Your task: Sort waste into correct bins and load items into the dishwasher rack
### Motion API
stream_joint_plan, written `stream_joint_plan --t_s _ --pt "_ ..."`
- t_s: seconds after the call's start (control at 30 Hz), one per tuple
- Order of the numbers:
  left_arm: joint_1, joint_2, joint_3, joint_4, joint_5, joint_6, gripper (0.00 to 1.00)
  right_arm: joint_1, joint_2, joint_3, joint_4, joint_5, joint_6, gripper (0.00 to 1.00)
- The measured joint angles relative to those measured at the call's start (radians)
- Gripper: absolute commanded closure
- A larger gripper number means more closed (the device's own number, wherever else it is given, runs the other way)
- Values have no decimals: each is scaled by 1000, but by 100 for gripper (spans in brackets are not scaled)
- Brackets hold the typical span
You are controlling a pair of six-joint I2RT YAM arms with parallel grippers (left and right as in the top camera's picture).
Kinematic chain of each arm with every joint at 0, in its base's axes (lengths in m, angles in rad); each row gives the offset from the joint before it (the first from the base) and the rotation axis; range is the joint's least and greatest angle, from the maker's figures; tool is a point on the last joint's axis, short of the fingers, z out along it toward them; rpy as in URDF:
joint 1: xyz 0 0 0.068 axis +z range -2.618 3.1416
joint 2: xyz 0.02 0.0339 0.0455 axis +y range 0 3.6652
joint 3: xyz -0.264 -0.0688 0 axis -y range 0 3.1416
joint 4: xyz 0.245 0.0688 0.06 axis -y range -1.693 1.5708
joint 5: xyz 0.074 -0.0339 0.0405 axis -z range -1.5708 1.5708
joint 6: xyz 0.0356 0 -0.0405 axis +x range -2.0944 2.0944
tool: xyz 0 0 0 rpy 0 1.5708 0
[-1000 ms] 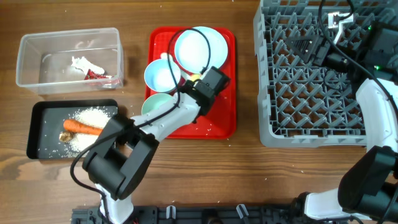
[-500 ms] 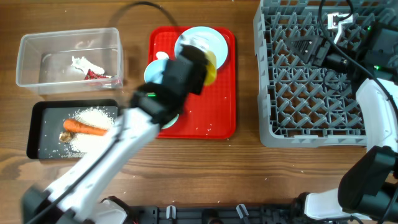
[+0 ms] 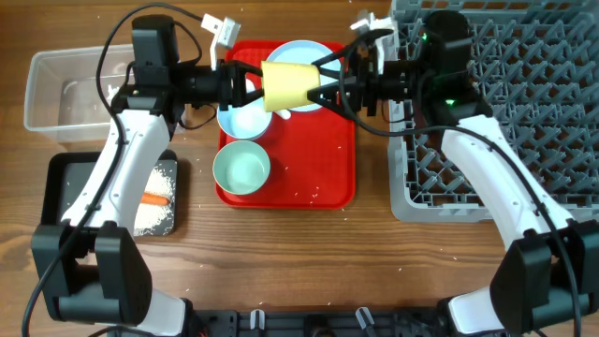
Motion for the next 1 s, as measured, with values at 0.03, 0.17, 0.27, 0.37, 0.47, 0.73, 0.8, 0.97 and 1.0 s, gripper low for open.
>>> stream_joint_plan --t_s 0.03,0.17,0.27,0.37,0.47,0.73,0.8,0.97,1.0 --pt "0 0 0 0 12 0 96 12 0 0 10 -2 8 14" --pt "-1 0 0 3 45 0 96 66 0 0 49 -2 25 29" --pt "-3 0 0 3 60 1 96 87 0 0 54 -2 37 45" --pt "-6 0 0 7 66 3 89 86 0 0 67 -6 53 59" --pt "-17 0 0 6 66 -5 70 87 0 0 77 -6 51 62" --pt "-27 0 0 6 66 -7 72 46 0 0 79 -56 51 70" --pt "-27 0 0 6 66 -7 72 -16 0 0 72 -92 51 71" --pt "-27 0 0 -1 54 -7 69 -199 0 0 2 -142 58 72" --pt "-27 0 1 -31 23 -6 65 -239 0 0 -23 -148 66 71"
